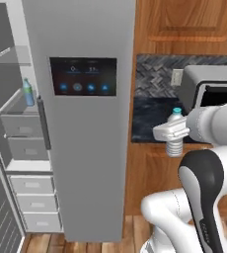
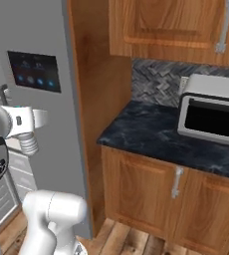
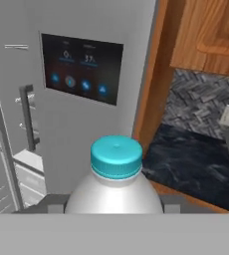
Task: Take the bottled waters from the counter and place them in the freezer to freeze. Close the freezer door after placing the bottles.
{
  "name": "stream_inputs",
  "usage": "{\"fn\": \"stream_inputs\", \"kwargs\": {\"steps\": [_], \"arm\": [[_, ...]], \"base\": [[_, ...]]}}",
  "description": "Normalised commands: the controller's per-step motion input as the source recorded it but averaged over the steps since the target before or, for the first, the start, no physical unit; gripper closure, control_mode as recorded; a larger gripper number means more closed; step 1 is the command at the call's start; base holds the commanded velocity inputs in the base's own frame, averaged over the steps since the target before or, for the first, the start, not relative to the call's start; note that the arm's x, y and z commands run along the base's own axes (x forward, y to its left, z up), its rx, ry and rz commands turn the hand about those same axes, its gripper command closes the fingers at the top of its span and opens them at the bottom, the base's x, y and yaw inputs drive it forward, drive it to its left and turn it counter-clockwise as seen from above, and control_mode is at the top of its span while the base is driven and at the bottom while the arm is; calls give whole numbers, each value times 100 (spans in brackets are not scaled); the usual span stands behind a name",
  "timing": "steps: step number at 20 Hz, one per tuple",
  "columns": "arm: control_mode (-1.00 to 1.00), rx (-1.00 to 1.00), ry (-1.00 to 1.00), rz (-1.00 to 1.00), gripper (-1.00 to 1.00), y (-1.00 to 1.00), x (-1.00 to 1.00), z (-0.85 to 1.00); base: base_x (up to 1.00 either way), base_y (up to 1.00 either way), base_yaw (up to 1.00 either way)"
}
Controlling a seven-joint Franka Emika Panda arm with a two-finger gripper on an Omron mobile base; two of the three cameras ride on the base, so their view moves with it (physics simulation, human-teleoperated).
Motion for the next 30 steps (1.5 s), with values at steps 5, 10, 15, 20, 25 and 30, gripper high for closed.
{"fn": "stream_inputs", "kwargs": {"steps": [5,10,15,20,25,30], "arm": [[100,0,0,0,100,0,0,0],[100,0,0,0,100,0,0,0],[100,0,0,0,100,0,0,0],[100,0,0,0,100,0,0,0],[100,0,0,0,100,0,0,0],[100,0,0,0,100,0,0,0]], "base": [[-7,74,17],[-7,72,18],[-6,65,20],[-1,58,18],[10,27,2],[31,28,-10]]}}
